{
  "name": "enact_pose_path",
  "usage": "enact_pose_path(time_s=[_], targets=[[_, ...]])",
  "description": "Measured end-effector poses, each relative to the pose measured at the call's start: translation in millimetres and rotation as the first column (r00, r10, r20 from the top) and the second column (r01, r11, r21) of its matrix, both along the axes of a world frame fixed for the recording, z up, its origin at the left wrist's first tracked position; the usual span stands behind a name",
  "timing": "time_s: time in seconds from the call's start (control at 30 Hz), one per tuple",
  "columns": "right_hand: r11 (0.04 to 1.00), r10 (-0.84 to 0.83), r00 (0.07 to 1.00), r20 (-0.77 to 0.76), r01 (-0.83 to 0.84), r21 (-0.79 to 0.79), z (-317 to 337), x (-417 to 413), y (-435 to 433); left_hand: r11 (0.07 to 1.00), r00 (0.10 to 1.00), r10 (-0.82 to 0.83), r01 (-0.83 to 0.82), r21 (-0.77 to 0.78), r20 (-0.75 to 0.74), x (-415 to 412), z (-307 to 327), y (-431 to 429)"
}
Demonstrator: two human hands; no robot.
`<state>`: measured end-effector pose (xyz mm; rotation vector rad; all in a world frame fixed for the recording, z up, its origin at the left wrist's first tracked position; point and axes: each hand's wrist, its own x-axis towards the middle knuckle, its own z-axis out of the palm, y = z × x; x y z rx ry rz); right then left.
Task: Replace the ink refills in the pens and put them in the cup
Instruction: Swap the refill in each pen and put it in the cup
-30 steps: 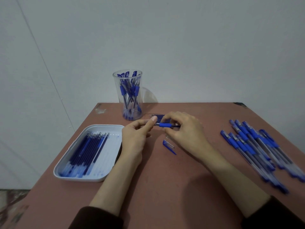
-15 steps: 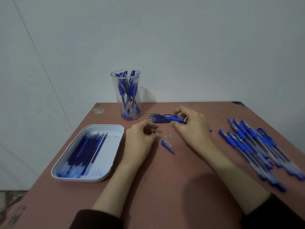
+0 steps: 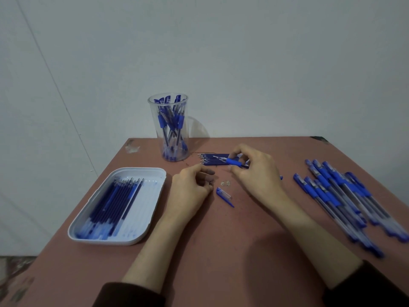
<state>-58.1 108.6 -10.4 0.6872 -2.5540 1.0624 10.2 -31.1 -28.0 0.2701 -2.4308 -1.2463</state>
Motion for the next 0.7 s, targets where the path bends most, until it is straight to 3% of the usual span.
enact_pose_path(time_s=[0.1, 0.2, 0.33, 0.5, 0.6, 0.7], targets=[[1.000, 0.002, 1.000, 0.009, -0.002, 0.006, 0.4, 0.4, -0.2, 0.999, 1.000, 0.009, -0.009, 0.037, 0.001, -1.8, -1.8, -1.4], [1.000, 0.020, 1.000, 0.012, -0.020, -0.004, -0.1, 0.7, -0.6, 0.979, 0.998, 0.046, -0.037, 0.200, -0.039, -4.1, -2.2, -2.6], [0.993, 0.113, 0.994, -0.002, -0.113, -0.023, -1.6, 2.5, -4.1, 0.888, 0.995, 0.041, 0.006, 0.460, -0.091, -2.4, 3.5, -0.4], [0.984, 0.176, 0.984, 0.000, -0.176, -0.005, -3.0, 4.6, -5.2, 0.808, 0.995, 0.039, 0.023, 0.589, -0.091, -2.1, 6.2, -1.5], [0.991, 0.134, 0.991, 0.013, -0.134, 0.010, 0.3, 2.9, -1.8, 0.740, 0.992, 0.101, -0.023, 0.672, -0.076, -4.2, 4.5, -6.6], [0.991, 0.010, 0.999, 0.047, -0.017, 0.136, 1.9, -4.1, 6.3, 0.639, 0.980, 0.170, -0.033, 0.769, -0.099, -5.1, 4.3, -10.4]])
